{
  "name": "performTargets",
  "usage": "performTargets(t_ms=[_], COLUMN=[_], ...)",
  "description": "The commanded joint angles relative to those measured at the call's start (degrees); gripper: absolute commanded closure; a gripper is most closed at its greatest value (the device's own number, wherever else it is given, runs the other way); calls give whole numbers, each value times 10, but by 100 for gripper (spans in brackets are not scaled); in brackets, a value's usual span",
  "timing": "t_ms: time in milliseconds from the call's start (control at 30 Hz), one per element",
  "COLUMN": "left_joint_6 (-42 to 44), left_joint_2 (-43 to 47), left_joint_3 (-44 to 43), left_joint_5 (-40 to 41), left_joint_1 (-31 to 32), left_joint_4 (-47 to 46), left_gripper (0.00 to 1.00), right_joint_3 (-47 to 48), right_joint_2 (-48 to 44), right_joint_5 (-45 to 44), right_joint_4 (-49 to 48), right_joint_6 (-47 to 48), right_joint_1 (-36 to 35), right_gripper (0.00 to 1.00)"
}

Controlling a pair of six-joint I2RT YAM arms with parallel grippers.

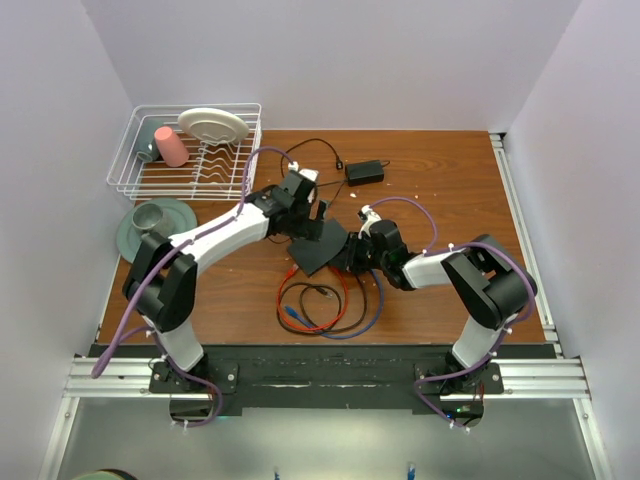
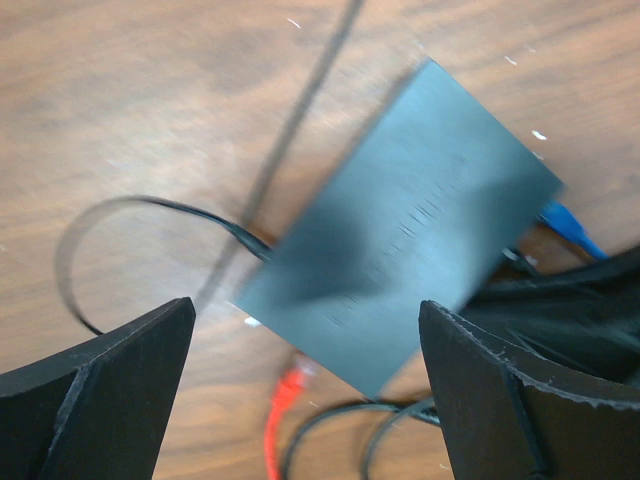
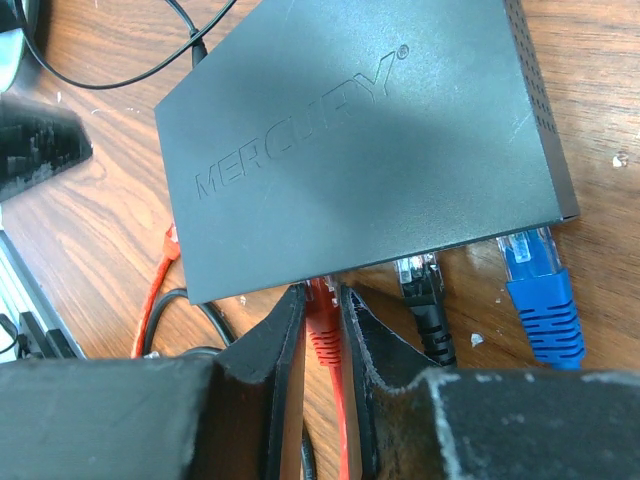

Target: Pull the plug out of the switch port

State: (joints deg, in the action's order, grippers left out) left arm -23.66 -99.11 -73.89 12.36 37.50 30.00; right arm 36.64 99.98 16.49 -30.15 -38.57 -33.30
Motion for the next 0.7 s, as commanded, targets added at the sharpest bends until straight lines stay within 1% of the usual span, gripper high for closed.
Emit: performTargets(t_ms=[0, 67, 133, 233, 267, 300, 333, 367, 400, 433, 467, 500, 533, 567, 667], left_joint_6=[117, 137, 178, 231, 239, 243, 218, 190, 120, 92, 89, 114, 116, 115, 116], left_joint_2=[6, 10, 24, 86, 120, 134, 145, 161, 166, 166, 152, 139, 125, 111, 128], left_joint_3=[1, 8, 25, 82, 111, 124, 132, 141, 139, 127, 105, 95, 84, 85, 121], left_joint_5=[-173, -252, -250, -238, -237, -225, -198, -99, -47, 8, 20, -22, -57, -57, -79], left_joint_1=[-39, -58, -51, -40, -35, -35, -35, -35, -35, -40, -49, -58, -64, -62, -61], left_joint_4=[-15, -22, -51, -126, -145, -166, -169, -170, -150, -122, -100, -73, -57, -54, -112], left_gripper=[0, 0, 0, 0, 0, 0, 0, 0, 0, 0, 0, 0, 0, 0, 0], right_joint_3=[-27, -30, -30, -31, -30, -29, -27, -26, -25, -25, -24, -23, -22, -18, -15], right_joint_2=[29, 28, 27, 21, 20, 20, 20, 18, 19, 18, 18, 18, 19, 20, 18], right_joint_5=[-16, -16, -15, -16, -16, -17, -18, -18, -18, -18, -18, -18, -18, -17, -18], right_joint_4=[101, 105, 111, 116, 118, 120, 123, 124, 126, 127, 127, 127, 128, 130, 137], right_joint_6=[24, 25, 28, 31, 30, 32, 33, 34, 35, 36, 36, 35, 36, 37, 38], right_joint_1=[-2, 1, 3, 3, 3, 3, 3, 4, 4, 5, 4, 4, 4, 5, 5], right_gripper=[100, 100, 100, 100, 100, 100, 100, 100, 100, 100, 100, 100, 100, 100, 100])
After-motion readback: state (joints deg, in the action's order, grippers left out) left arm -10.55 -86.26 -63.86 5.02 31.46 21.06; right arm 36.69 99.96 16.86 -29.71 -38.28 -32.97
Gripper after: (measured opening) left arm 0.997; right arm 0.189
